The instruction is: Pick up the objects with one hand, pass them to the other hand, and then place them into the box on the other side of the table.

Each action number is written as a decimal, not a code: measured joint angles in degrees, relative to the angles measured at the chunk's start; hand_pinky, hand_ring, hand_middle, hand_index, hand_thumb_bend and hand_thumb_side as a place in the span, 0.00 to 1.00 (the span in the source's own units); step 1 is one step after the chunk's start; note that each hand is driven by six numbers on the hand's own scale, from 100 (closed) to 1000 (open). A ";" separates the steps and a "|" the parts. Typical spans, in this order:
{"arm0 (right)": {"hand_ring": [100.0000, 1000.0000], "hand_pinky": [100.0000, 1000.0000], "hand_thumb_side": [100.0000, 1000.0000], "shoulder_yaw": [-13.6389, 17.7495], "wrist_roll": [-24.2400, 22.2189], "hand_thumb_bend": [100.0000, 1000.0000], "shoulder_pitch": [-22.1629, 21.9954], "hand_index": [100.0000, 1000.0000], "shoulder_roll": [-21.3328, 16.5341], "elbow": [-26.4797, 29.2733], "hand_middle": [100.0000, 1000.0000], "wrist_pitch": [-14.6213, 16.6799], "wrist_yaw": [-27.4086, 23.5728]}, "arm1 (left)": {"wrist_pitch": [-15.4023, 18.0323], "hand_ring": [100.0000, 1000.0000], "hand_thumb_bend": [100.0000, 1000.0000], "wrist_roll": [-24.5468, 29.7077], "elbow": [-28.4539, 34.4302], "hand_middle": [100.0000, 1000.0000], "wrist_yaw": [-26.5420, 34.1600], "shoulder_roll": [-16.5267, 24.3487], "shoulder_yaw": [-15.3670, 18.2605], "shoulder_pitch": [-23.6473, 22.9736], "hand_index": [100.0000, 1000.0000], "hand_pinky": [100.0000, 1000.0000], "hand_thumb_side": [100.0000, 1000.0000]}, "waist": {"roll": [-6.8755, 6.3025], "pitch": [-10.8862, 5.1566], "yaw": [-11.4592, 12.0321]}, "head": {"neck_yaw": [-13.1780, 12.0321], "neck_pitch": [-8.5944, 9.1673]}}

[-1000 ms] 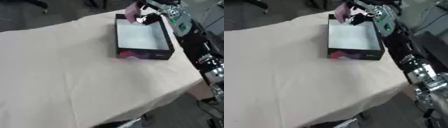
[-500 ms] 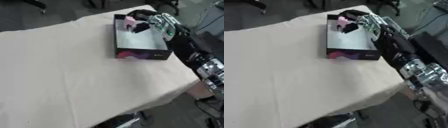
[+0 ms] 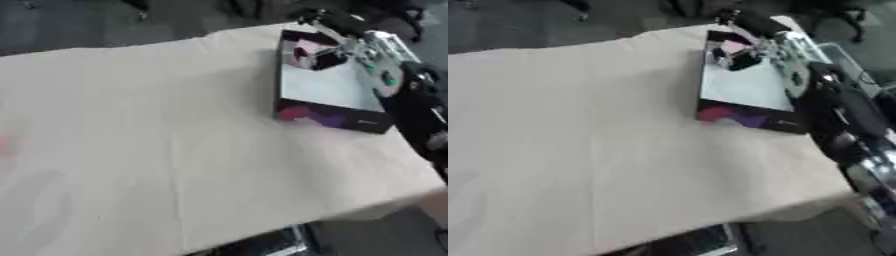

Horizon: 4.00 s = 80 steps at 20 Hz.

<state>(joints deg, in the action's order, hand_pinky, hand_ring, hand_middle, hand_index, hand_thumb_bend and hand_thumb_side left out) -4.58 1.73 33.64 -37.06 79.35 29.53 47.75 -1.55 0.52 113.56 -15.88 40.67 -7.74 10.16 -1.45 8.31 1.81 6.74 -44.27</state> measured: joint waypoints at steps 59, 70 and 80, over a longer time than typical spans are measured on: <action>0.79 0.81 0.12 -5.74 -5.11 0.00 -8.00 0.99 7.16 21.68 0.76 6.43 -7.50 | -16.91 0.66 0.31 7.20 -40.65 0.70 -37.55 4.47 -3.14 16.61 0.75 0.77 0.01 | 2.27 4.32 -8.41 | -10.67 0.01; 0.79 0.81 0.13 -5.76 -5.29 0.00 -8.11 0.99 7.17 21.66 0.76 6.48 -7.70 | -15.72 0.50 0.00 7.18 -32.97 0.47 -33.68 4.96 -3.68 16.09 0.57 0.72 0.04 | 2.19 3.91 -7.42 | -10.06 0.01; 0.79 0.81 0.00 -9.25 -4.10 0.00 -4.00 0.97 7.14 23.79 0.80 8.68 -10.14 | -14.03 0.46 0.00 9.54 -2.08 0.44 -10.03 9.70 -5.03 12.94 0.54 0.71 0.22 | 1.37 1.30 -5.89 | -6.57 0.00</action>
<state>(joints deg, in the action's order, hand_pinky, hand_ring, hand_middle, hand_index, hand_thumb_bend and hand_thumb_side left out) -13.83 -2.37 29.64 -29.92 103.13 38.20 37.61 -15.58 10.06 111.48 -25.91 50.38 -12.77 23.09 -0.08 9.61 -4.09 0.17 -44.26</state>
